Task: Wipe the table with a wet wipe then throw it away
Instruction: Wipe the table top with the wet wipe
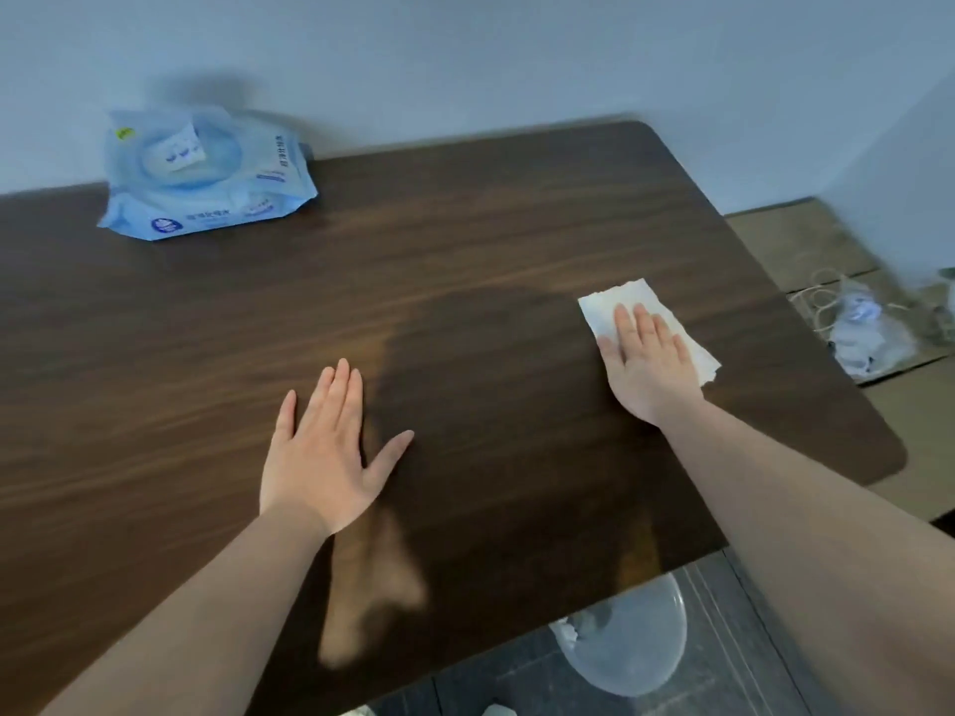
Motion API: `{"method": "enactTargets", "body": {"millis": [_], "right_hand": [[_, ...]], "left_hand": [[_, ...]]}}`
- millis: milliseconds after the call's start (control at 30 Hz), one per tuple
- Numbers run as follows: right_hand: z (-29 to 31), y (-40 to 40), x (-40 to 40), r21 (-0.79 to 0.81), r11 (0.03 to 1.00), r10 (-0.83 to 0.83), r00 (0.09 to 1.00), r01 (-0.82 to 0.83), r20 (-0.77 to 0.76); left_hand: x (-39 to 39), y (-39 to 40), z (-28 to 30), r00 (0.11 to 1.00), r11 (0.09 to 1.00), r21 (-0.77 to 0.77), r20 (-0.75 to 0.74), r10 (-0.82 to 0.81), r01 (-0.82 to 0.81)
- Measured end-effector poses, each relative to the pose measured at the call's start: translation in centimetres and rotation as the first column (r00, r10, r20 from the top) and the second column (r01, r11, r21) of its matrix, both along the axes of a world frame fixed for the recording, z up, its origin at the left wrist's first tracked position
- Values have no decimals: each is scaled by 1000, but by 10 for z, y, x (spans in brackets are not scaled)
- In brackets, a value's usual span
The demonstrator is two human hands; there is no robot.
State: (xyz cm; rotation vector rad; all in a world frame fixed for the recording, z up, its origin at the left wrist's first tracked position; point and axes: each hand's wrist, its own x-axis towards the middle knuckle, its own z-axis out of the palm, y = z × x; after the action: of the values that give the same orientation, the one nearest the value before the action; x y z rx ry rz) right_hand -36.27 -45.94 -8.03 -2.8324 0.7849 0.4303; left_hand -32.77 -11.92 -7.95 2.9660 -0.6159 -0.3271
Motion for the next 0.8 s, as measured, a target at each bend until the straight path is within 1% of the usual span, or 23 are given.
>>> {"method": "enactTargets", "body": {"millis": [100,233,367,500,633,800], "right_hand": [[2,-39,-17,4,994,-114,994,114,0],[3,-67,-27,2,977,-214,977,214,-8],[2,-71,-31,-15,964,-267,964,267,3],[2,-55,-28,-20,945,-326,945,326,-5],[4,-25,-21,-22,967,-256,967,255,-22],[1,45,1,-23,991,-133,991,132,-19]], "left_hand": [[2,1,-1,999,1000,13,32,-4,4],[3,0,-1,1000,999,39,27,3,-4],[-1,-1,-2,999,999,41,33,14,-16],[0,1,-3,999,999,28,46,23,-24],[6,3,-2,999,1000,7,34,23,-23],[6,5,-1,999,999,-39,-8,38,-38]]}}
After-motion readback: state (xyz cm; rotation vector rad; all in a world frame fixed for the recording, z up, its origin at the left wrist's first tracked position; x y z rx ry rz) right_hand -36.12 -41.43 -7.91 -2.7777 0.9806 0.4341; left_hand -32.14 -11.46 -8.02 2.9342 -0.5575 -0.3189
